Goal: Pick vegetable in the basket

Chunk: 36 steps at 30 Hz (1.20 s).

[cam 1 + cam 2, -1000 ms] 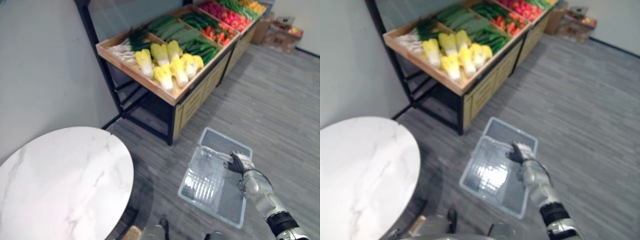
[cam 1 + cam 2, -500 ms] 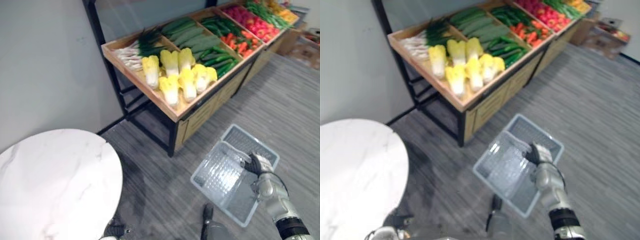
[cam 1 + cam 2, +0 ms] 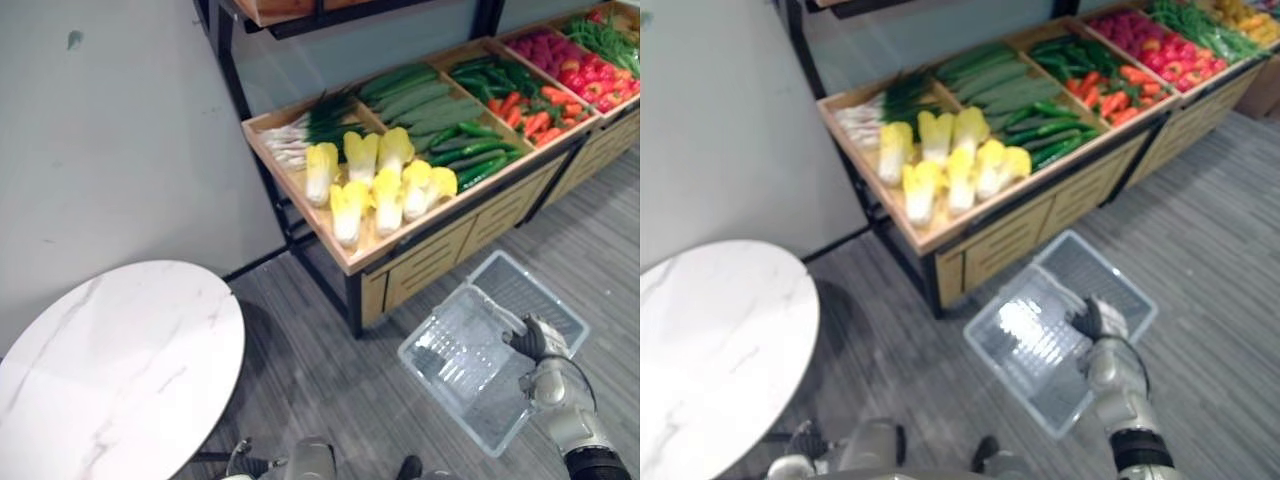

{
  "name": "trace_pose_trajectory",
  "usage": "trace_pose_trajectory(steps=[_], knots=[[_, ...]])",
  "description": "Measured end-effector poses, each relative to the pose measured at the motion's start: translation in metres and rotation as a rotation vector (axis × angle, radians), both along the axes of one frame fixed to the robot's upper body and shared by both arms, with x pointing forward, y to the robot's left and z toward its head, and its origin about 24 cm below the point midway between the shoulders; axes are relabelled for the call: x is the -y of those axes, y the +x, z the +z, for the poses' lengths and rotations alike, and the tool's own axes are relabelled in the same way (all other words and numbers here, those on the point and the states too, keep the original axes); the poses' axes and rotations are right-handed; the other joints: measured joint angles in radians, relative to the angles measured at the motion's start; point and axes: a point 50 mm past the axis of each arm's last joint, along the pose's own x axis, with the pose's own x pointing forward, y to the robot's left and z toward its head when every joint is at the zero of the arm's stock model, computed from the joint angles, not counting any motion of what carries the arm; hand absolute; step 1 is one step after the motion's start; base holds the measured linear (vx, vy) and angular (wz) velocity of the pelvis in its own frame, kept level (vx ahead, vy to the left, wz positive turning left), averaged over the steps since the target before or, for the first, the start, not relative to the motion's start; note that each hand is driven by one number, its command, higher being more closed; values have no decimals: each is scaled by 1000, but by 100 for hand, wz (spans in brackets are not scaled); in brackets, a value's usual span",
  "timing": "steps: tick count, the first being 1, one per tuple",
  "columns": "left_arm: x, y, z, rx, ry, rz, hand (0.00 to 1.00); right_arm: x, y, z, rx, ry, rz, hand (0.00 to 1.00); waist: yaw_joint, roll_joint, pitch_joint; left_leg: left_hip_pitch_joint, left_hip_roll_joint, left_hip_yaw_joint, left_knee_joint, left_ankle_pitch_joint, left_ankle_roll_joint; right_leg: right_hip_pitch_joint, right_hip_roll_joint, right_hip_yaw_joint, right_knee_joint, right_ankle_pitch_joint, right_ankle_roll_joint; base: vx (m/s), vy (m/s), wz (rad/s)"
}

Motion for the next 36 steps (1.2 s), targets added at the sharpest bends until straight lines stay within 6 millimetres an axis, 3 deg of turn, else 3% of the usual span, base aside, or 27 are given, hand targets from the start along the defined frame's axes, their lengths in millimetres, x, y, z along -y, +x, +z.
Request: trace_pose_trajectory(steps=[1, 3, 7, 11, 12, 13, 15, 17, 18, 19, 22, 24, 25, 27, 28, 29, 30, 31, 32, 34, 36], knots=[[1, -4, -1, -11, -2, 3, 0, 2, -1, -3, -10, 1, -11, 100, 5, 12, -4, 20, -16, -19, -89, 86, -10, 1, 2, 8, -5, -4, 9, 142, 132, -7], [-1, -9, -2, -26, 1, 8, 0, 4, -5, -9, -40, 5, -24, 100, 4, 7, -1, 50, -32, -22, -135, 142, -5, 28, -3, 9, -26, -6, 32, 133, 88, 8], [-3, -15, -3, -45, 3, 26, 0, 6, -7, -14, -63, 7, -35, 100, 11, 3, 1, 63, -51, 10, -49, 97, 39, 75, -23, 39, -60, 15, 58, 143, 83, -10], [-4, -14, -3, -40, 4, 31, 0, 11, -10, -18, -78, 16, -60, 100, 4, -4, 1, 100, -84, 38, -56, 49, 49, 71, -66, 83, -3, -37, 104, 92, 92, -17], [-4, -16, -3, -48, 3, 31, 0, 15, -17, -26, -113, 25, -83, 100, 4, -27, 2, 112, -110, 47, -57, 26, 62, 58, -100, 90, 48, -85, 141, 71, 131, -9], [-4, -19, -4, -58, 2, 32, 0, 18, -21, -30, -134, 29, -101, 100, 5, -33, -5, 130, -117, 48, -62, 15, 65, 51, -118, 97, 83, -106, 162, 127, 104, -18], [-5, -26, -5, -83, 9, 11, 0, 22, -30, -41, -188, 38, -133, 100, -5, -34, -6, 170, -124, 64, -87, 2, 79, -68, -147, 178, 376, -89, 204, 145, 110, -17], [-12, -25, -4, -81, 28, 1, 0, 20, -35, -48, -217, 54, -146, 100, -12, -48, -1, 207, -121, 60, -105, 4, 87, -139, -154, 214, 528, -25, 184, 185, 125, 0], [-17, -25, -2, -83, 42, -8, 0, 20, -37, -51, -234, 60, -158, 100, -19, -49, 1, 241, -114, 58, -112, 10, 99, -176, -160, 222, 620, 40, 167, 230, 96, 10], [-20, -25, -2, -86, 52, -13, 0, 19, -40, -54, -247, 64, -166, 100, -30, -53, 3, 265, -102, 56, -113, 3, 110, -194, -171, 207, 681, 53, 143, 167, 62, 13], [-24, -18, 1, -63, 60, -5, 0, 24, -39, -51, -229, 75, -194, 100, -42, -59, 6, 299, -81, 50, -131, 0, 114, -201, -170, 154, 592, -3, 87, 148, 30, 10], [-22, -15, 2, -41, 55, 7, 0, 27, -35, -47, -208, 80, -212, 100, -51, -54, 8, 302, -64, 39, -132, 0, 113, -196, -153, 153, 487, -2, 87, 140, -45, 9], [-23, -13, 2, -35, 56, 11, 0, 28, -34, -46, -198, 87, -220, 100, -52, -47, 11, 301, -48, 36, -131, -1, 110, -192, -140, 178, 355, 5, 96, 182, -104, 5], [-23, -13, 2, -36, 56, 13, 0, 28, -32, -45, -189, 101, -225, 100, -52, -52, 8, 300, -39, 34, -130, -9, 97, -192, -137, 201, 272, 15, 101, 171, -141, 1], [-23, -14, 2, -39, 56, 13, 0, 26, -32, -46, -188, 108, -225, 100, -51, -55, 8, 300, -30, 30, -127, -25, 72, -193, -143, 232, 185, 27, 117, 200, -226, 3], [-23, -14, 2, -41, 58, 12, 0, 23, -33, -48, -188, 126, -229, 100, -51, -68, 9, 306, -26, 28, -125, -36, 45, -190, -150, 258, 138, 49, 124, 246, -332, 8], [-30, -17, 3, -46, 75, 12, 0, 17, -34, -53, -196, 146, -230, 100, -51, -93, 6, 315, -33, 22, -123, -54, 9, -180, -161, 276, 117, 126, 125, 203, -332, 15], [-36, -18, 5, -50, 89, 11, 0, 14, -37, -56, -206, 158, -231, 100, -51, -116, 6, 322, -41, 14, -121, -63, -8, -164, -172, 275, 107, 155, 136, 165, -398, 11], [-31, -18, 3, -57, 76, 17, 0, 13, -41, -60, -226, 165, -236, 100, -42, -102, 10, 325, -16, 5, -106, -85, -44, -134, -151, 255, 79, 83, 153, 119, -391, 10], [-12, -21, -3, -65, 23, 18, 0, 21, -42, -57, -225, 144, -249, 100, -48, -41, -7, 310, 73, -2, -107, -85, -82, -123, -67, 212, 49, 72, 126, 146, -381, 4], [-7, -21, -4, -67, 9, 18, 0, 22, -42, -57, -224, 145, -251, 100, -52, -18, -18, 310, 123, -10, -130, -61, -118, -124, -19, 187, 50, 62, 92, 149, -286, 12]])
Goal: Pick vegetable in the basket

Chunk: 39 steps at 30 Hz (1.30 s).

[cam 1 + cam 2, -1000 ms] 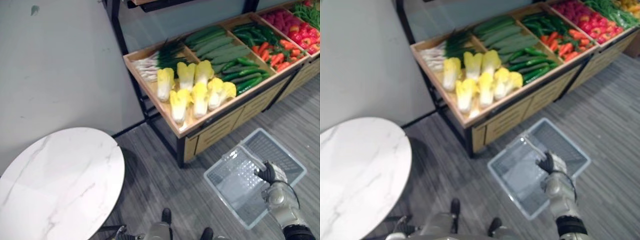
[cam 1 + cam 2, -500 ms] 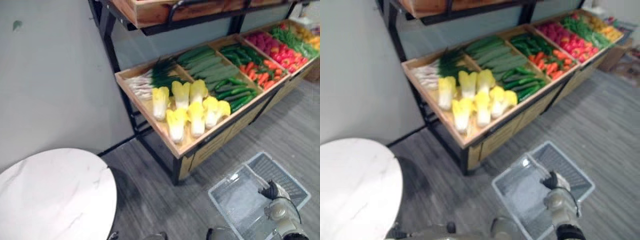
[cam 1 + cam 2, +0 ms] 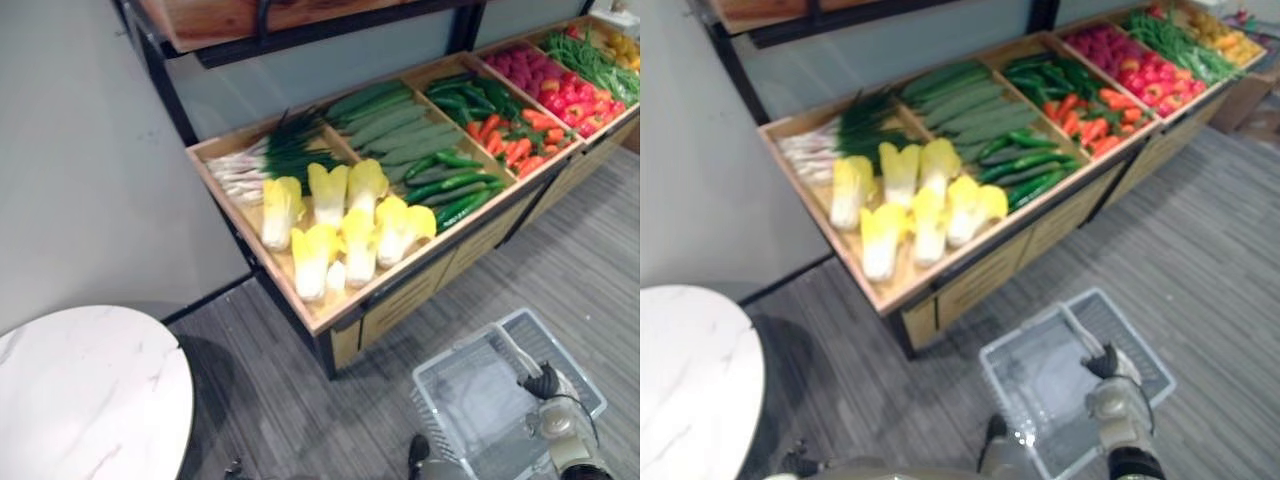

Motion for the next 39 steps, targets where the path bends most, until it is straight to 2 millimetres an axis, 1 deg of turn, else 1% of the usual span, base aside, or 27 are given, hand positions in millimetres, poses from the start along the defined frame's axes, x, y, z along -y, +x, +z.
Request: trace_pose_trajectory(steps=[1, 3, 5, 6, 7, 9, 10, 12, 15, 16, 17, 19, 20, 21, 22, 23, 29, 31, 32, 33, 34, 35, 36, 37, 39], knots=[[0, 2, 0, 6, -1, -1, 0, 0, -1, 0, -1, 2, -2, 100, -1, 13, -7, -3, 21, -12, 2, 17, -13, 1, 18, -20, 6, -9, -15, 134, -256, 21], [0, 4, 1, 13, 1, 3, 0, 2, -1, 0, 4, 0, -9, 100, -2, 8, -6, -27, 34, -21, 19, 43, -16, 1, 26, -42, 11, -20, -32, 95, -197, 35], [0, 9, 2, 27, 3, -1, 0, 7, -4, 1, 0, -15, -15, 100, -3, 9, -6, -75, 33, -32, 71, 58, -2, 7, 22, -74, 1, -24, -38, 79, -149, 50], [0, 12, 3, 34, 5, -4, 0, 8, -7, 0, -5, -17, -23, 100, -5, 8, -5, -95, 27, -33, 102, 78, 2, 29, 15, -89, -16, -24, -38, 63, -112, 54], [2, 13, 2, 35, 3, -12, 0, 10, -13, -2, -18, -17, -31, 100, -6, 8, -5, -95, 19, -32, 114, 97, 7, 61, 11, -105, -33, -24, -38, 66, -131, 53], [5, 11, 2, 31, -3, -17, 0, 11, -16, -4, -27, -18, -35, 100, -5, 4, -4, -90, 15, -27, 105, 111, 10, 88, 5, -117, -54, -22, -41, 31, -48, 29], [7, 11, 1, 29, -9, -18, 0, 12, -16, -3, -20, -18, -39, 100, -4, 20, -13, -91, 15, -24, 89, 116, 11, 91, 7, -122, -73, -13, -42, 27, 41, 17], [8, 15, 2, 39, -11, -21, 0, 14, -14, 0, 5, -4, -64, 100, -4, 27, -12, -99, 6, -20, 50, 135, 14, 90, 11, -126, -119, 14, -42, 21, 42, 12], [8, 16, 2, 40, -9, -21, 0, 15, -11, 2, 16, -3, -66, 100, -2, 34, -15, -101, -4, -14, 36, 136, 13, 89, 12, -117, -164, 57, -41, -5, 53, -6], [7, 16, 2, 39, -8, -21, 0, 14, -8, 3, 22, -2, -62, 100, 0, 26, -9, -91, -10, -7, 36, 132, 11, 89, 9, -99, -166, 64, -40, -16, 92, -27], [8, 15, 1, 33, -9, -20, 0, 13, -6, 4, 29, -1, -58, 100, -1, 25, -9, -85, -12, -6, 38, 124, 13, 92, 8, -87, -166, 68, -37, -31, 119, -42], [8, 13, 1, 28, -11, -20, 0, 14, -3, 6, 36, -5, -54, 100, -1, 24, -8, -67, -12, -5, 45, 85, 20, 95, 10, -63, -166, 73, -31, -29, 103, -38], [8, 14, 1, 31, -11, -21, 0, 15, -3, 6, 36, -7, -54, 100, -1, 28, -9, -60, -12, -5, 49, 60, 22, 95, 11, -51, -166, 76, -26, -49, 195, -37], [8, 14, 1, 31, -11, -25, 0, 16, -3, 7, 38, -5, -58, 100, -2, 36, -6, -50, -13, -5, 55, 12, 21, 94, 13, -34, -166, 85, -11, -45, 172, -34], [8, 14, 1, 31, -11, -27, 0, 16, -4, 7, 37, -4, -60, 100, -3, 38, -6, -48, -15, -5, 54, -9, 18, 92, 11, -28, -166, 89, -4, -32, 117, -23], [5, 9, 0, 2, -3, -62, 0, 4, -10, -4, -13, 24, -14, 100, -2, -18, -22, -36, -111, -2, 73, -51, 56, 102, -63, 44, -212, 135, 43, 0, 0, -5], [2, 13, 1, 12, 2, -41, 0, 4, -11, -5, -18, 24, -15, 100, -3, -16, -23, -33, -113, -2, 72, -51, 57, 102, -65, 44, -212, 135, 43, 0, 0, 0], [-13, 15, 5, 33, 29, 41, 0, 5, -14, -8, -34, 31, -16, 100, -4, -13, -25, -22, -116, -1, 70, -48, 60, 106, -69, 42, -212, 136, 45, 0, 0, 0], [-29, 16, 11, 57, 64, 105, 0, 4, -16, -11, -49, 37, -20, 100, -3, -9, -28, -15, -117, 2, 64, -46, 62, 111, -71, 41, -212, 137, 46, 0, 0, 0], [-49, 16, 18, 89, 115, 183, 0, 4, -21, -14, -65, 44, -24, 100, -3, -6, -30, -1, -120, 8, 55, -42, 64, 123, -75, 38, -217, 137, 47, 0, 0, 0], [-60, 16, 22, 103, 145, 226, 0, 3, -24, -17, -75, 48, -26, 100, -3, -5, -31, 5, -121, 11, 47, -39, 65, 130, -76, 37, -222, 138, 48, 0, 0, 0], [-83, 11, 32, 127, 212, 319, 0, 1, -30, -21, -95, 60, -29, 100, -3, -2, -35, 19, -123, 15, 33, -35, 66, 146, -78, 36, -232, 140, 52, 0, 0, 0], [-94, 8, 37, 136, 243, 367, 0, 0, -34, -24, -106, 63, -31, 100, -3, 1, -43, 20, -123, 15, 31, -35, 66, 147, -79, 36, -235, 141, 53, 0, 0, 0], [-113, 0, 46, 149, 302, 456, 0, 2, -41, -27, -130, 64, -40, 100, -3, 4, -61, 24, -126, 18, 21, -32, 68, 151, -82, 35, -246, 147, 55, 0, 0, 0], [-137, -9, 59, 162, 391, 561, 0, 2, -50, -34, -173, 84, -36, 100, -4, 6, -65, 52, -128, 20, 1, -25, 67, 178, -83, 31, -263, 150, 57, 16, 6, 0]])
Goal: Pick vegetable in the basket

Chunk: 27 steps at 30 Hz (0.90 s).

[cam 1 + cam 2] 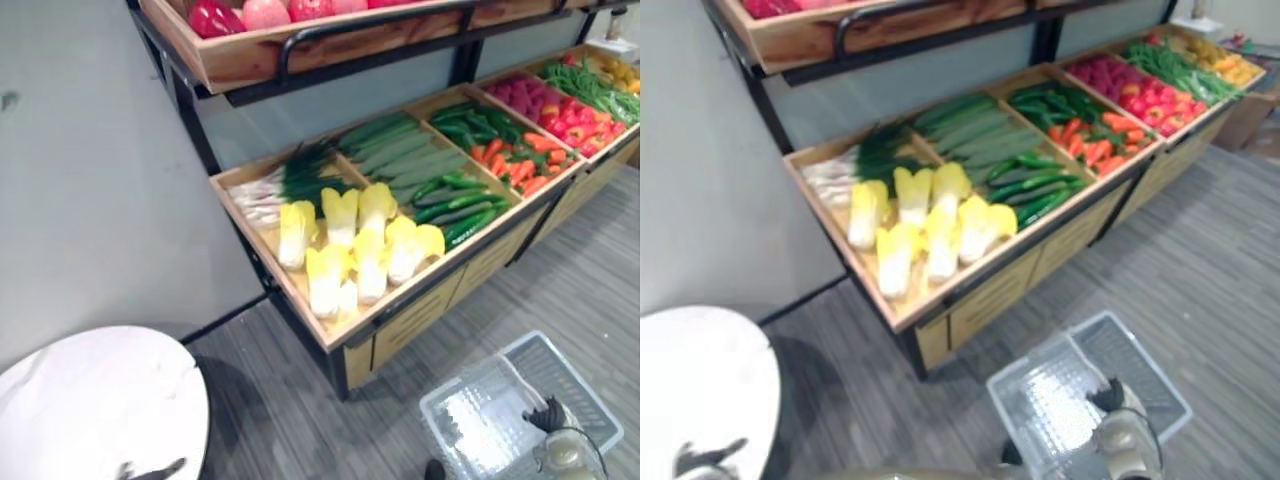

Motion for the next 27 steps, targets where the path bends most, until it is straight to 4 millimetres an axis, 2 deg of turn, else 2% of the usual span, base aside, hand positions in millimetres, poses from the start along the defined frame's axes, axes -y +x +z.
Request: trace_pose_trajectory(steps=[2, 4, 5, 6, 7, 8, 9, 11, 13, 16, 19, 22, 23, 27], knots=[[-6, -4, 4, 4, 28, 43, 0, 0, -6, -4, -20, 8, 2, 100, 1, 2, -9, 1, 1, 0, 0, 0, 0, 2, 0, -2, 0, 0, 0, 2, 3, 2], [-3, -5, 2, 12, 21, 66, 0, -3, -7, -6, -28, 19, 7, 100, 0, 0, -8, 1, 3, 1, -3, 4, -1, 1, 1, -2, 0, 0, 0, -16, -4, 0], [7, -5, -5, 3, 6, 76, 0, -5, -8, -7, -28, 23, 8, 100, -1, -4, -6, 3, 4, 5, -14, 8, -2, 0, 2, -1, -1, 0, 0, -34, -11, -7], [29, -4, -16, -31, -7, 87, 0, -11, -7, -9, -30, 25, 38, 100, -1, -8, -5, 13, 5, 16, -29, 17, -4, -4, 4, 4, -1, 0, 0, -22, -10, -12], [39, -3, -21, -45, -22, 80, 0, -13, -6, -10, -34, 29, 55, 100, 0, -11, -3, 19, 6, 22, -37, 20, -6, -4, 6, 7, -1, 0, 0, -13, -15, -14], [57, 2, -29, -66, -53, 51, 0, -18, -8, -14, -47, 39, 80, 100, 0, -16, 0, 21, 9, 24, -37, 21, -6, -4, 9, 9, -1, 0, 0, -10, -18, -9], [65, 6, -31, -68, -62, 37, 0, -20, -9, -16, -56, 42, 89, 100, 0, -15, -2, 21, 10, 24, -37, 21, -7, -4, 11, 9, -1, 0, 0, -17, -24, -5], [75, 24, -28, -41, -42, -26, 0, -26, -11, -20, -72, 60, 89, 100, 0, -31, 3, 17, 17, 27, -41, 22, -11, -11, 18, 9, -1, 0, 0, -26, -28, -6], [68, 42, -14, 32, 37, -55, 0, -29, -12, -22, -75, 68, 92, 100, 2, -43, 1, 11, 23, 31, -50, 25, -15, -23, 23, 11, -1, 0, -1, -11, -22, -6], [58, 79, 23, 213, 185, -93, 0, -29, -10, -20, -62, 58, 94, 100, 0, -45, -1, -4, 25, 31, -50, 26, -16, -39, 24, 10, -1, 2, -3, 12, -2, 1], [66, 120, 80, 466, 349, -210, 0, -26, -6, -16, -40, 30, 86, 100, 2, -30, 2, -10, 24, 25, -51, 28, -16, -42, 21, 2, -1, 6, -8, 63, 2, 7], [80, 137, 110, 605, 414, -271, 0, -26, 3, -9, 0, 9, 109, 100, -2, -21, 0, -9, 18, 28, -52, 28, -16, -43, 19, 2, -1, 6, -8, 62, 15, -2], [86, 142, 116, 623, 430, -300, 0, -26, 6, -6, 14, 7, 114, 100, -3, -21, 0, -7, 18, 29, -52, 28, -16, -43, 19, 2, -1, 6, -8, 61, 13, -3], [95, 150, 117, 643, 397, -369, 0, -28, 18, 1, 38, -9, 160, 100, -21, -22, 0, 0, 17, 33, -51, 27, -16, -42, 18, 4, -1, 6, -8, 34, -1, -2]])
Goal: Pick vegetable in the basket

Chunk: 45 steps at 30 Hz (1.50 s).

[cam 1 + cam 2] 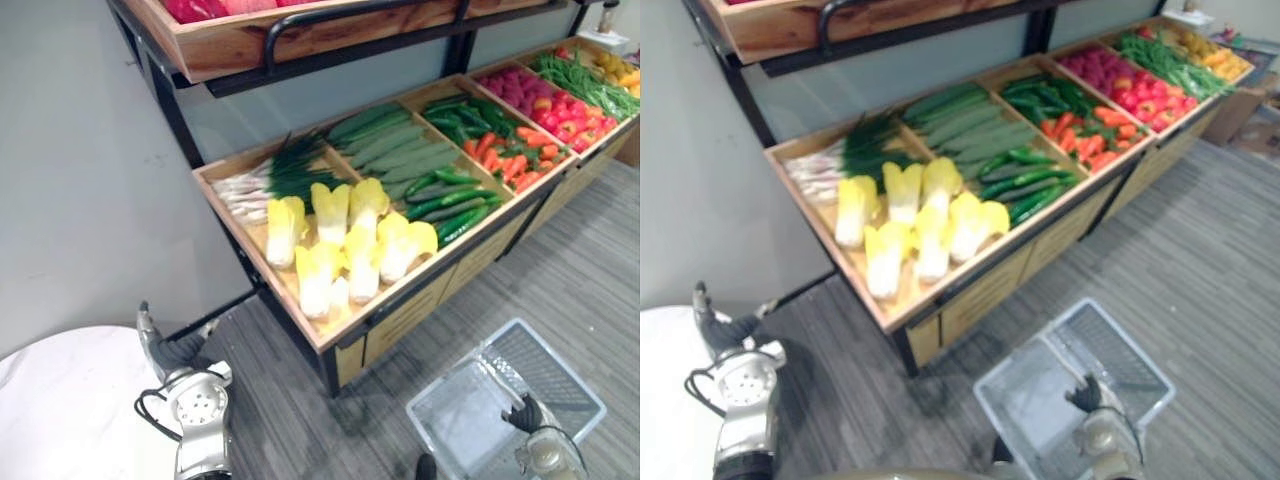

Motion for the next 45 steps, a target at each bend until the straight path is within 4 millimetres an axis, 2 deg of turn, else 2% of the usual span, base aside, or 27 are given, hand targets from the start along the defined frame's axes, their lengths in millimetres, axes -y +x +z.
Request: trace_pose_trajectory(steps=[10, 12, 17, 21, 26, 31, 38, 42, 45], knots=[[16, 19, 20, 50, 28, -208, 0, -3, 8, 5, 8, 14, 40, 100, -8, 1, 0, -3, 3, 52, 21, -15, 3, -28, 8, 53, -1, 16, -3, -26, -12, -16], [23, 30, 28, 85, 13, -272, 0, -2, 8, 5, 1, 16, 45, 100, -11, 2, -1, -2, 4, 62, 22, -15, 3, -31, 7, 59, -1, 17, -3, -21, -21, -9], [32, 46, 41, 149, -7, -325, 0, -3, 11, 6, 5, 13, 59, 100, -29, 4, 1, -2, 4, 69, 21, -17, 3, -35, 9, 63, -1, 18, -3, 0, -6, -2], [38, 52, 47, 167, 4, -355, 0, -5, 16, 10, 18, -1, 91, 100, -31, 10, 4, -5, 3, 80, 18, -19, 3, -53, 11, 82, -1, 24, -2, 17, -11, -14], [41, 61, 49, 172, -4, -367, 0, -6, 21, 14, 40, -4, 99, 100, -33, 13, 7, -20, 3, 82, 18, -19, 2, -68, 11, 83, -1, 27, -2, 2, -17, -2], [42, 63, 43, 156, -35, -364, 0, -9, 28, 18, 58, -7, 112, 100, -34, 17, 12, -30, 7, 82, 21, -20, 2, -77, 14, 83, -2, 27, -2, -13, -44, 0], [43, 76, 39, 138, -68, -324, 0, -16, 41, 25, 95, -13, 150, 100, -35, 16, 27, -70, 15, 80, 39, -22, -2, -109, 19, 84, -1, 34, -10, -12, -49, -2], [46, 88, 46, 150, -74, -311, 0, -20, 56, 37, 156, -18, 166, 100, -34, 8, 59, -96, 17, 107, 69, -36, -6, -140, 24, 119, -1, 52, -16, -27, -42, -21], [46, 92, 48, 153, -76, -305, 0, -22, 60, 42, 179, -20, 175, 100, -32, 6, 69, -121, 24, 126, 99, -52, -8, -165, 36, 143, -1, 61, -21, -36, -44, -23]])
